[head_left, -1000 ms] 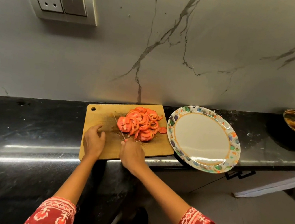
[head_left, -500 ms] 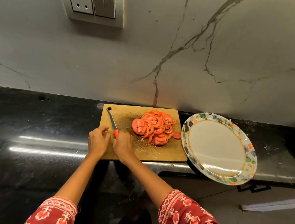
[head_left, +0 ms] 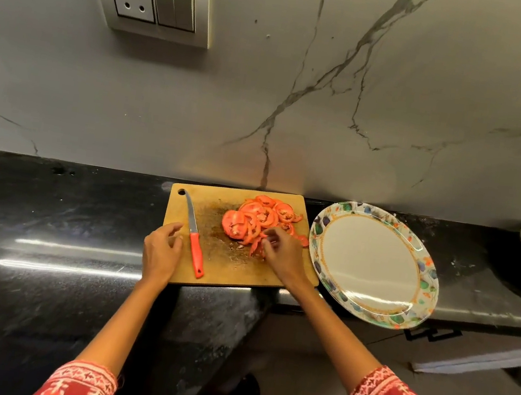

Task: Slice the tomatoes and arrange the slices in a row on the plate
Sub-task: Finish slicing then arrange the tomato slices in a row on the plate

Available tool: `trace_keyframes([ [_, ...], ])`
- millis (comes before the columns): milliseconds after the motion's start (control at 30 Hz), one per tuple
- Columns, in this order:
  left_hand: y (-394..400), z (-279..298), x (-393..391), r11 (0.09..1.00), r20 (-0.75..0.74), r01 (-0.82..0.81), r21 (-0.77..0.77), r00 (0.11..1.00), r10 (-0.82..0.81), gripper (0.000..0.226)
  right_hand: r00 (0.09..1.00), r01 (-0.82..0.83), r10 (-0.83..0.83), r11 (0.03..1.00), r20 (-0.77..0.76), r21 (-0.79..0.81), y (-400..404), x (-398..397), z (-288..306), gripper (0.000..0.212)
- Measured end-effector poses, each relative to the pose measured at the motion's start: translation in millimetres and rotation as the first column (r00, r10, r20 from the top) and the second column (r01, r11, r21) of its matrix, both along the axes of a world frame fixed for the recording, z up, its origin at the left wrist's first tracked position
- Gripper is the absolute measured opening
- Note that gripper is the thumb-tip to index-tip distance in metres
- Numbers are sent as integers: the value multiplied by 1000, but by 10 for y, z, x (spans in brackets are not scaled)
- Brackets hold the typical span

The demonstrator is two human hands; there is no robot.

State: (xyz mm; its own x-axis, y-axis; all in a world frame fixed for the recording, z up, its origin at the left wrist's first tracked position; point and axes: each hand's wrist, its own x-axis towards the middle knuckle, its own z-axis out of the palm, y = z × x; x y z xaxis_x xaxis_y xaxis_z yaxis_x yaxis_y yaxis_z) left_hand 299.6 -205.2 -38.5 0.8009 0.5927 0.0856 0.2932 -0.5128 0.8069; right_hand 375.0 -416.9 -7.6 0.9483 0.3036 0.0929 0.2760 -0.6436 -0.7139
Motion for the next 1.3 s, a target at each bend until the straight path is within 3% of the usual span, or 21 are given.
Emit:
trace_keyframes([
  [233,-292,230,418,989,82,150,-14,985,-148,29,991,135,-136,990,-18,-40,-378,607,94,24],
  [400,-397,325,828,968,5,247,-35,969,-247,30,984,23,-60,976,-169,-215,-336,1071,90,38],
  [600,-401,222,1086,978,-146,205,-30,967,-207,35,950,-140,60,959,-306,-247,-212,1445,23,46],
  [833,-436,182,1176,991,-160,113,-77,979,-125,32,902,-249,172,957,-396,-151,-303,1655,-58,33],
  [967,-418,183,1133,997,-132,21,-80,991,-32,30,826,-353,284,934,-487,-54,-389,1790,4,16],
  [1133,-434,199,1054,997,-99,-25,-68,995,18,28,768,-415,375,909,-518,43,-466,1950,109,12],
  [1300,-491,194,1028,997,-89,-22,-68,996,16,29,654,-442,393,892,-647,96,-450,1984,91,10],
])
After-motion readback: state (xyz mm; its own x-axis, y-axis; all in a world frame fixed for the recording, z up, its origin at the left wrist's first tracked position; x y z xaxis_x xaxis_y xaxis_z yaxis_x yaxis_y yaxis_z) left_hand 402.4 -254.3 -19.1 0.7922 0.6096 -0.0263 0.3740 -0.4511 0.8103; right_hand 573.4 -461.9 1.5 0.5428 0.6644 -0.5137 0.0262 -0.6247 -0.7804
